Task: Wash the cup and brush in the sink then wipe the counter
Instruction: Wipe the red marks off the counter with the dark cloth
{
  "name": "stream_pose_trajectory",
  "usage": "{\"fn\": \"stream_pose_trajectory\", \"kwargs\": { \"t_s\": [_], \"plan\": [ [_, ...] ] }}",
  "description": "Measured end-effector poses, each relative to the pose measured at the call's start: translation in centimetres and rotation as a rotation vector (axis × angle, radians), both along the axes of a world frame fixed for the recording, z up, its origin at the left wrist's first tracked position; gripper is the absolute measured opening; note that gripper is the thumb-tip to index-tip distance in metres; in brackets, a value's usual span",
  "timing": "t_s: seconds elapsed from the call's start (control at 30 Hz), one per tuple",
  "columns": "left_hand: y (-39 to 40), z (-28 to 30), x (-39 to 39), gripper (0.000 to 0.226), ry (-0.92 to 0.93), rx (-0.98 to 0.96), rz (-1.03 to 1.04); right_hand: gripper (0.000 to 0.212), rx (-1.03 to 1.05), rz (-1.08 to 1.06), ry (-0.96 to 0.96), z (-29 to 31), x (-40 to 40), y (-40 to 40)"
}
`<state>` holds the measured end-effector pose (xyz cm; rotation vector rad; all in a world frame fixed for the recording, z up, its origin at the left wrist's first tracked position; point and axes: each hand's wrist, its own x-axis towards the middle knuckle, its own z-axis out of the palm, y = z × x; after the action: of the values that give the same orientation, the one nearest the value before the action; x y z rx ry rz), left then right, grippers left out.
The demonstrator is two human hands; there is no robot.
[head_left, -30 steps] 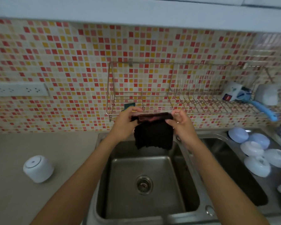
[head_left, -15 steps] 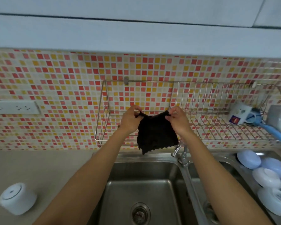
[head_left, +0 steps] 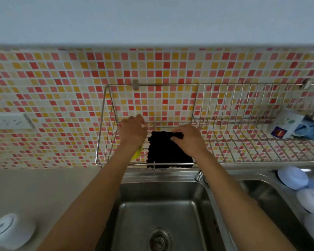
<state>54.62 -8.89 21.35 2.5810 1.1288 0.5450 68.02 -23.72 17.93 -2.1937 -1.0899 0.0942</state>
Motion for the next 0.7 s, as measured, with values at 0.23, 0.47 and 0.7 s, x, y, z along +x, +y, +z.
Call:
{"fn": "stream_pose_trajectory", "kwargs": {
  "t_s": [0.23, 0.47, 0.7],
  "plan": [
    [-0.3, -1.8, -4.8, 0.047, 0.176, -0.261, -0.097, 0.059, -0.271, 0.283, 0.1, 0.3, -1.8, -0.1],
    [-1.5, -2.5, -4.3, 0.061, 0.006, -0.1, 0.008, 0.052, -0.26, 0.246, 0.034, 0.2, -1.6, -0.2],
    [-2.2, -2.8, -4.5, 0.081, 0.216, -0.074, -0.065, 0.044, -0.15, 0.194, 0.033, 0.8, -2.3, -0.9]
  ]
}}
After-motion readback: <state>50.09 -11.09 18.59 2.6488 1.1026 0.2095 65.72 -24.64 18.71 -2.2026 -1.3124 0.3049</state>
